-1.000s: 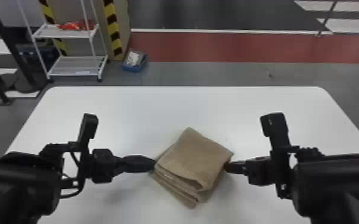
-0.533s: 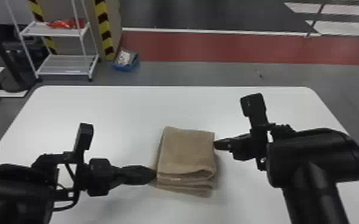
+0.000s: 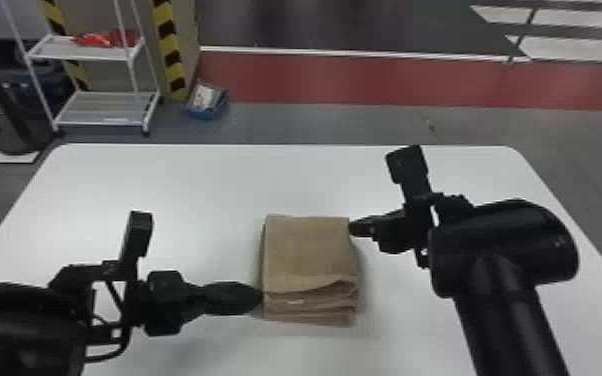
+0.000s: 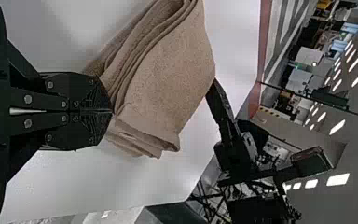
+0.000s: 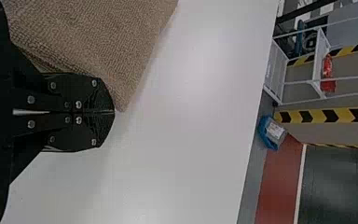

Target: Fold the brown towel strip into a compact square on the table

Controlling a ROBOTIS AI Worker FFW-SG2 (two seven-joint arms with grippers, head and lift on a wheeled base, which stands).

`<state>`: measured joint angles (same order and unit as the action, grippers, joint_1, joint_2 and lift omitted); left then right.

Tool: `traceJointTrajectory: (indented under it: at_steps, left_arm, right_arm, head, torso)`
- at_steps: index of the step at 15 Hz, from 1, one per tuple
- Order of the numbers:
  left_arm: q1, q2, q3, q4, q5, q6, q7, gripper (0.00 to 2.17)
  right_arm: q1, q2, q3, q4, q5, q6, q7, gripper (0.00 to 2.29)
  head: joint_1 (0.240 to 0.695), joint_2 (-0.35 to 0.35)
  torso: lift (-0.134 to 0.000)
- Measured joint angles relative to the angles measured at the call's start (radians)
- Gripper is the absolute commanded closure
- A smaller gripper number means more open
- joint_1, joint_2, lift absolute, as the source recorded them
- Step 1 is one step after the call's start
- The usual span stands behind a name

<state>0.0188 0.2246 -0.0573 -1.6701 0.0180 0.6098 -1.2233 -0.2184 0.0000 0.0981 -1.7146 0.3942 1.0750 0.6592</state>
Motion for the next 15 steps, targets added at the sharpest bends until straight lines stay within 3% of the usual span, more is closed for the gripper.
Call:
traceJointTrajectory:
  at_steps: [3,6,9,15]
  left_arm:
    - [0.008,0.0,0.014,-0.009,0.002,-0.004,0.01,2.15]
    - [0.001,0.014,0.1,-0.031,0.037,0.003,0.03,2.15]
    - [0.012,0.015,0.167,-0.113,0.105,0.068,0.07,2.15]
    - [0.058,-0.019,0.135,-0.187,0.13,0.098,0.082,2.15]
  right_arm:
    - [-0.005,0.0,0.004,0.009,0.018,-0.011,-0.008,1.94]
    - [0.021,0.0,-0.02,-0.085,0.05,0.021,-0.014,1.94]
    - [0.04,0.0,-0.045,-0.148,-0.001,0.005,-0.013,1.94]
    - [0.05,0.0,0.048,-0.058,0.004,-0.02,-0.004,1.94]
  head:
    - [0.695,-0.063]
    - [0.695,-0.043]
    - [0.695,-0.02]
    - [0.695,-0.01]
  torso:
    - [-0.124]
    - [-0.124]
    - [-0.124]
    - [-0.124]
